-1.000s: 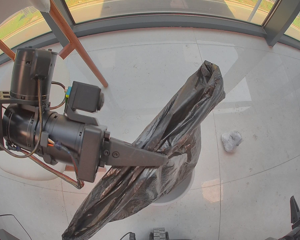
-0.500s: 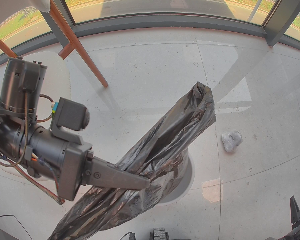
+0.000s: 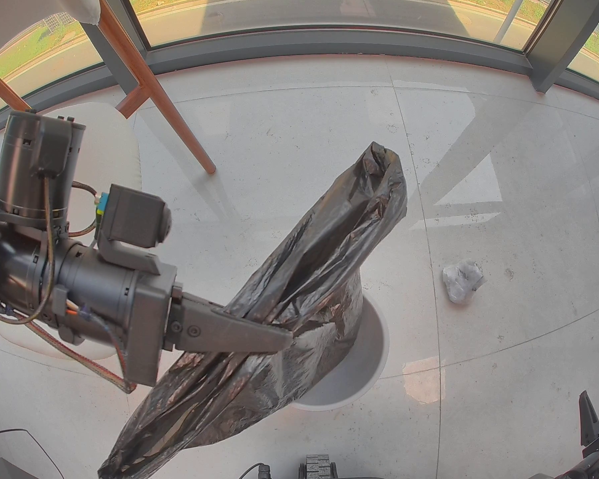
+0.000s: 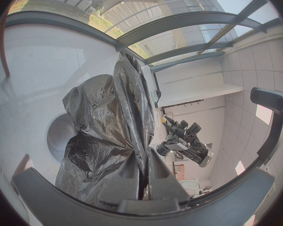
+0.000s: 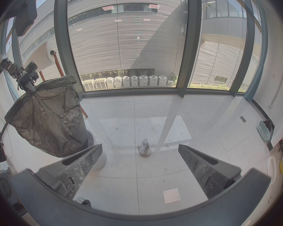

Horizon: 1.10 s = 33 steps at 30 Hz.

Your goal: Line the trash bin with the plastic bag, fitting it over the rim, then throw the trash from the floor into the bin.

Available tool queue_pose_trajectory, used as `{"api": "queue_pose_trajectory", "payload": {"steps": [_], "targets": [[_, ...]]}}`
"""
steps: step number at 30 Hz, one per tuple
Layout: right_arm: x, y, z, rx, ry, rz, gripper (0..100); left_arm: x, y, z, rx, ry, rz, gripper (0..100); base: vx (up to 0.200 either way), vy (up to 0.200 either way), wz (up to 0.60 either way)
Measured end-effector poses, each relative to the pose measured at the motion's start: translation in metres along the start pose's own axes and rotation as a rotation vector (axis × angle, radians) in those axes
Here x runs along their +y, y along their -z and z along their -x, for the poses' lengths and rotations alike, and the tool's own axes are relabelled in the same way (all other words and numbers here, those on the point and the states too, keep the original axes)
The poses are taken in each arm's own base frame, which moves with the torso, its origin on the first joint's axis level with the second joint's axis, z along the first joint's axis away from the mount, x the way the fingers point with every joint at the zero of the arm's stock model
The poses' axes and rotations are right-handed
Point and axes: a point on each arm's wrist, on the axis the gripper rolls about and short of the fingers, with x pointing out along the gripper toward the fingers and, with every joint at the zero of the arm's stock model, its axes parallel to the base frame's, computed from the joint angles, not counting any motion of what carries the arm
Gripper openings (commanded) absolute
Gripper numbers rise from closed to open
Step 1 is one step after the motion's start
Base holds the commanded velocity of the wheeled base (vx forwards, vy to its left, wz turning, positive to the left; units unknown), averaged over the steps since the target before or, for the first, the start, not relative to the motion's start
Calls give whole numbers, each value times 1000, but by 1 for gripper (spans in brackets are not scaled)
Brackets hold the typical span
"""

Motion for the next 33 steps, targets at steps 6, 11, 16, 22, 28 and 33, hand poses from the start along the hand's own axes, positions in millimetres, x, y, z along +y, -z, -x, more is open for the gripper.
{"api": "queue_pose_trajectory", "payload": {"steps": [6,11,16,22,28,33], "targets": [[0,0,0,0,1,0,100,11,-10,-14,-40,-2,-62,0,0,0,0],[0,0,0,1,1,0,100,19,-17,-25,-61,-14,-79,0,0,0,0],[0,0,0,1,1,0,100,24,-17,-30,-50,-15,-67,0,0,0,0],[0,0,0,0,1,0,100,27,-14,-40,-21,-5,-53,0,0,0,0],[0,0,0,0,0,0,100,29,-10,-51,8,-11,-44,0,0,0,0],[0,0,0,0,0,0,100,32,-6,-60,-20,-165,-59,0,0,0,0]]}}
